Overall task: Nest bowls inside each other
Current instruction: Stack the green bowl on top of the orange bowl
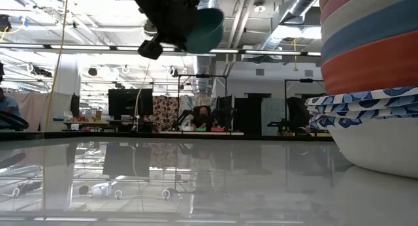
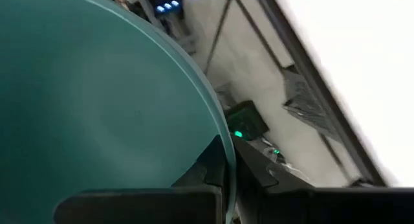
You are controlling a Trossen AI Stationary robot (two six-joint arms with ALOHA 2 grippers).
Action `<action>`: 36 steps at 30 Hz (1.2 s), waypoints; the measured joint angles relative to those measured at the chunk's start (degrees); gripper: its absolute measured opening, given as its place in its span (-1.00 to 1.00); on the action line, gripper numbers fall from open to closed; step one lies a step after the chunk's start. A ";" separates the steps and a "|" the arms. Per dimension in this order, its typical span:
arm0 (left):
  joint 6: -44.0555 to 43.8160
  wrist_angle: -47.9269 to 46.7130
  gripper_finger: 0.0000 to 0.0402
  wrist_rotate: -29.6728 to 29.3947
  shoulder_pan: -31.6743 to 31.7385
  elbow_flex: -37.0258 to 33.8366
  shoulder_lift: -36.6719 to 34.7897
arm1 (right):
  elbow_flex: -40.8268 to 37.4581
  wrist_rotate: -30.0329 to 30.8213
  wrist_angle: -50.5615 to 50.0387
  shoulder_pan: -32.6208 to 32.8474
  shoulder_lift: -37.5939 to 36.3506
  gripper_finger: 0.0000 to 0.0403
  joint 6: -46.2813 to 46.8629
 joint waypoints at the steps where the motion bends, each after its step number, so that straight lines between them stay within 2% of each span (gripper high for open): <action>1: 1.86 1.87 -1.00 0.24 0.00 0.00 0.00 | 1.05 0.02 -0.10 -0.20 0.76 0.02 -0.70; 7: 8.51 7.80 -1.00 0.79 0.20 0.01 0.00 | 6.58 0.00 -2.97 -0.84 5.29 0.02 -3.59; 11: 8.44 7.93 -1.00 0.77 0.20 0.01 0.00 | 9.34 0.02 -6.31 -0.87 8.15 0.02 -3.67; 15: 7.57 8.68 -1.00 -0.10 -0.05 0.01 0.00 | 10.45 3.24 -8.10 -1.25 10.48 0.02 -3.68; 23: 7.90 8.73 -1.00 -1.07 -0.55 0.01 0.02 | 10.53 4.92 -12.64 -1.70 11.47 -0.02 -2.38; 28: 7.94 8.65 -1.00 1.36 -1.65 0.00 0.09 | 10.53 4.21 -18.49 -3.07 11.46 -0.31 3.13; 33: 6.28 8.59 -0.99 5.71 -2.79 -0.01 0.09 | 10.58 3.87 -21.52 -3.62 11.39 -0.85 6.68; 36: 2.87 8.70 -0.94 10.48 -3.15 -0.01 0.09 | 10.56 3.83 -23.29 -3.67 11.43 -0.93 8.15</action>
